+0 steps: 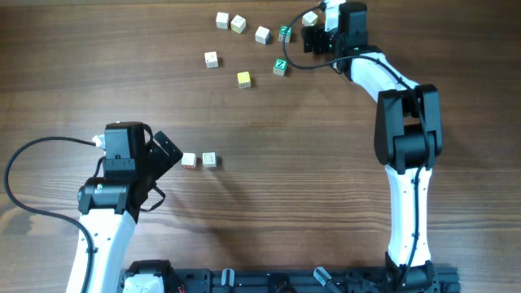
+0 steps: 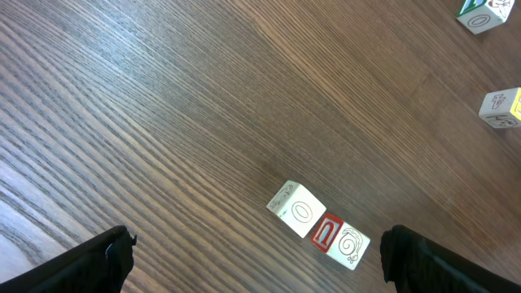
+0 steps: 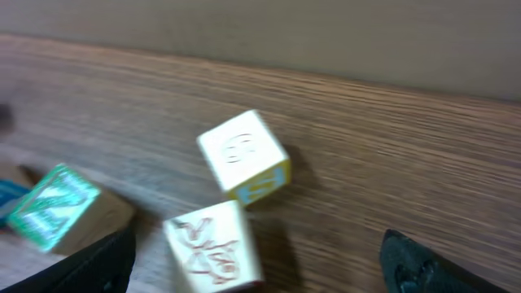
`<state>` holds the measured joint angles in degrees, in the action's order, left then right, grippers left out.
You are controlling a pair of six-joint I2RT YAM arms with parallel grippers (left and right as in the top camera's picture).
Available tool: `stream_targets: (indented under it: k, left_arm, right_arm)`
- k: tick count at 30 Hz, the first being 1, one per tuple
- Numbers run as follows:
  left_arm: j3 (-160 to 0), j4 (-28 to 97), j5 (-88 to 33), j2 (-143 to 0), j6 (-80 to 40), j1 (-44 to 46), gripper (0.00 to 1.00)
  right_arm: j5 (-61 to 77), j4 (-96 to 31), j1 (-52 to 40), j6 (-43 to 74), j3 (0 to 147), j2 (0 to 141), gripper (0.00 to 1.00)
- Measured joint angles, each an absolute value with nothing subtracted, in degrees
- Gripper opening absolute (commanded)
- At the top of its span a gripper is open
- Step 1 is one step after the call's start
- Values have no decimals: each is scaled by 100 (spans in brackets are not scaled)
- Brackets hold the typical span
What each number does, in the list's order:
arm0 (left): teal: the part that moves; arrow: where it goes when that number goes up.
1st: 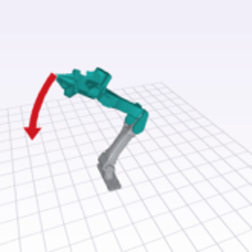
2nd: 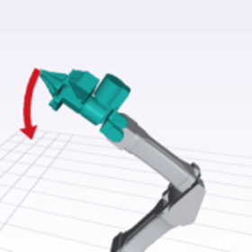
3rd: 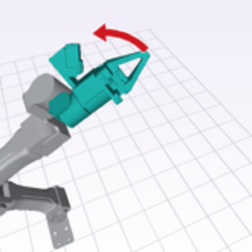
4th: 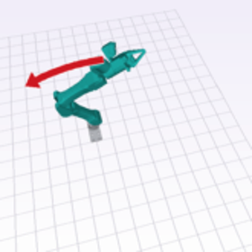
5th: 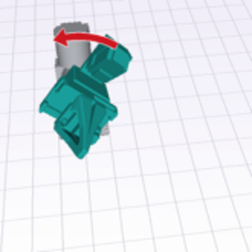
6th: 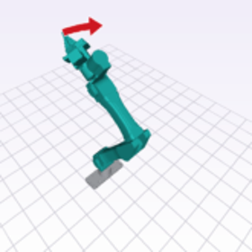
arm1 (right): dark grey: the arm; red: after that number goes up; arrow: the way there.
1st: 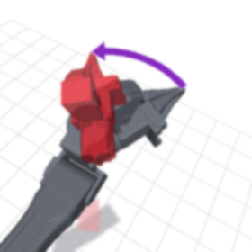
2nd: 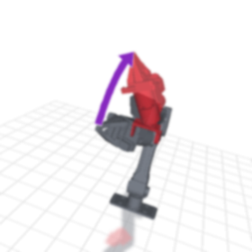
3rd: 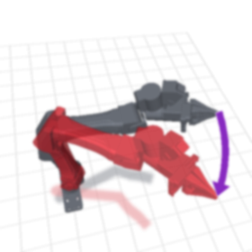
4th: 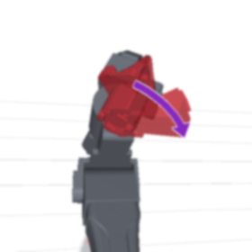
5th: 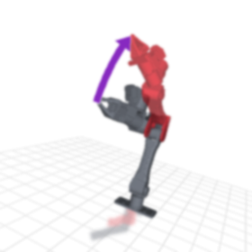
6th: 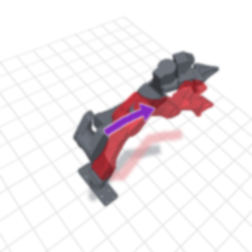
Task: Form a horizontal line
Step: 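Align the right gripper over the white fish-drawing block and grasp it, then carry the fish block toward the two placed blocks and lower it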
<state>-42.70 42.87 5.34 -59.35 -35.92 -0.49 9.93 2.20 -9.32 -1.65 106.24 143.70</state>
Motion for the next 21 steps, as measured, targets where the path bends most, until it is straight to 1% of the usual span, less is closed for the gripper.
stream_targets:
  k: [5, 10, 12, 14, 15, 16, 18, 19, 21]
  left_arm:
    - [-4270, 4287, 534, -5935, -3592, -49, 100]
    - [-4270, 4287, 534, -5935, -3592, -49, 100]
    - [-4270, 4287, 534, -5935, -3592, -49, 100]
    - [-4270, 4287, 534, -5935, -3592, -49, 100]
    - [-4270, 4287, 534, -5935, -3592, -49, 100]
    - [-4270, 4287, 534, -5935, -3592, -49, 100]
    - [-4270, 4287, 534, -5935, -3592, -49, 100]
    - [-4270, 4287, 534, -5935, -3592, -49, 100]
    - [-4270, 4287, 534, -5935, -3592, -49, 100]
  right_arm:
    - [1164, 215, -1039, -296, 10624, 14383, 95]
    - [1216, 191, -1068, -445, 10626, 14407, 85]
    - [1225, 152, -1068, -491, 10634, 14407, 82]
    - [1223, 102, -1068, -541, 10645, 14407, 75]
    - [1221, 64, -1068, -580, 10654, 14407, 69]
    - [1219, 14, -1068, -615, 10665, 14407, 66]
    - [1199, -62, -1074, -690, 10667, 14407, 50]
    - [1194, -115, -1081, -698, 10669, 14407, 45]
    - [1173, -176, -1087, -696, 10667, 14433, 43]
